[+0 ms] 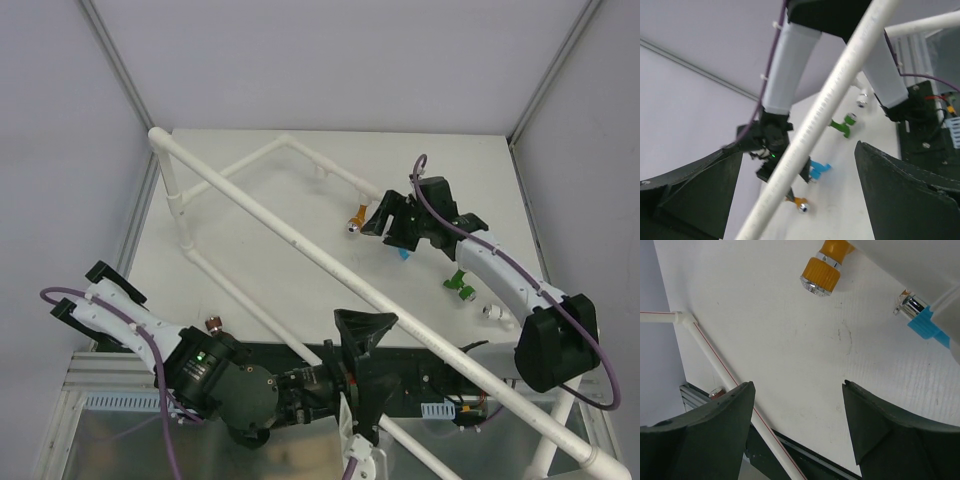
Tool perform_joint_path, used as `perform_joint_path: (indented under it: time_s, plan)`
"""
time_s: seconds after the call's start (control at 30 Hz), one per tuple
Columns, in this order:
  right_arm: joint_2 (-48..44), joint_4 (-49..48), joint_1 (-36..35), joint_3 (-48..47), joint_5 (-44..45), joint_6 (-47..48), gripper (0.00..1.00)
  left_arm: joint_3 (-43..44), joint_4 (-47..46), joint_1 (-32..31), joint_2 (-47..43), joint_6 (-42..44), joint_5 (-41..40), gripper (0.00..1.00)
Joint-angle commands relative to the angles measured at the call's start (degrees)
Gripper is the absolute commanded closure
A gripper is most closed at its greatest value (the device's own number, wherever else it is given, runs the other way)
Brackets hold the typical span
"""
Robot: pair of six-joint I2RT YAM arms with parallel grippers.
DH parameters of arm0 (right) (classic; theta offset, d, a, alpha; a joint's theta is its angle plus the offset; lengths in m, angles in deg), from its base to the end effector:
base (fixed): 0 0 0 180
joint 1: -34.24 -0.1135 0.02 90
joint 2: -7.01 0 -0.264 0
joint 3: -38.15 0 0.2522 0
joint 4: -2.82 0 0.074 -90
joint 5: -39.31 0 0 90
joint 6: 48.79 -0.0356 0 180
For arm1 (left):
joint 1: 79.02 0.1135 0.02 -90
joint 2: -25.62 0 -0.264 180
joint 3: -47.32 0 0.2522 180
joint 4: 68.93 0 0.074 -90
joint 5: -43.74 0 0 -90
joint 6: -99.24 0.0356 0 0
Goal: Install the water faucets
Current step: Adjust the adaptor at the center of the board.
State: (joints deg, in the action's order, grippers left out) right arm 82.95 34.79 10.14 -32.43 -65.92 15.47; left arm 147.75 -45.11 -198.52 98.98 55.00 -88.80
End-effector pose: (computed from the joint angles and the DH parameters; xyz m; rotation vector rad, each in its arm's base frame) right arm 0.2637 0.1282 0.2803 -0.1194 2.3043 0.7594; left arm -0.1115 -0.2460 0.4869 1.3430 0.7680 -0.4629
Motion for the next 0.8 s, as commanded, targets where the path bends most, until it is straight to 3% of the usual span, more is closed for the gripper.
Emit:
perform_joint_path:
  time_s: [0.0, 0.17, 0.43, 0.6, 0.77]
  plan:
    - [1.05, -3.28, 0.02, 1.09, -2.79, -0.19, 0.22, 5.86, -2.16, 2.60, 5.47, 14.01, 1.31, 0.01]
    - [1.05, -3.28, -0.77, 0.83, -2.97, 0.16, 0.22, 8.59, 3.81, 10.07, 6.87, 7.78, 12.56, 0.01]
    - [2.28, -3.01, -1.30, 0.39, -2.97, 0.51, 0.22, 12.72, 4.88, 17.28, 13.90, 8.56, 18.63, 0.01]
    - [3.77, -3.72, -2.53, 1.27, -2.36, 0.86, 0.22, 16.24, 4.88, 19.13, 19.18, 10.66, 18.38, 0.02]
    - [4.39, -4.24, -2.97, 1.80, -2.18, 0.78, 0.22, 18.09, 4.79, 19.92, 23.49, 12.95, 14.78, 0.11]
